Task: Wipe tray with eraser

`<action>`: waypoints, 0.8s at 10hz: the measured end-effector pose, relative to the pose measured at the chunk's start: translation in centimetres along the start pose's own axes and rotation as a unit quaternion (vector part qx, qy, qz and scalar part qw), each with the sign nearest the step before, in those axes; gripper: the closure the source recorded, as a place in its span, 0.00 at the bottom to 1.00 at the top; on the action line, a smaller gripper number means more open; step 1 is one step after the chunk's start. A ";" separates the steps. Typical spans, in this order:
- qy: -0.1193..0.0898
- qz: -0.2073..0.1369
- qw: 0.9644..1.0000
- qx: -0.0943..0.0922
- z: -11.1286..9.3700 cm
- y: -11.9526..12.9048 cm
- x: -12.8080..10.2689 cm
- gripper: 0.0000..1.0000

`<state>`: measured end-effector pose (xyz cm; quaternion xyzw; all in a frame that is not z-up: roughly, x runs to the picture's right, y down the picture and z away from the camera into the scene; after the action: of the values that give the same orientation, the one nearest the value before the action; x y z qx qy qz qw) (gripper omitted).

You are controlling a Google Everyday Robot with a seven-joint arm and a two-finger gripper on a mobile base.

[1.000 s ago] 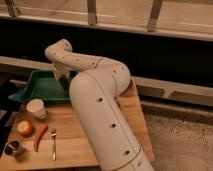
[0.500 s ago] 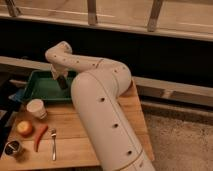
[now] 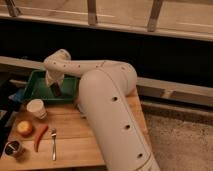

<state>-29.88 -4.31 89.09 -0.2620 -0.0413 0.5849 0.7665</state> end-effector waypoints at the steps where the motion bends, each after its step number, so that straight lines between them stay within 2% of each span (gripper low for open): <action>1: 0.003 0.002 1.000 0.012 -0.2 -0.7 0.2 1.00; 2: 0.006 0.004 0.999 0.032 -0.4 -2.1 0.1 1.00; 4: 0.004 0.002 0.998 0.058 -0.3 -4.6 -1.4 1.00; 6: -0.007 -0.003 0.998 0.063 0.2 -6.2 -3.6 1.00; 8: -0.019 -0.010 0.999 0.049 1.2 -5.3 -4.9 1.00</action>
<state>-27.19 -9.34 93.72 -0.2124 -0.0297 0.5834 0.7834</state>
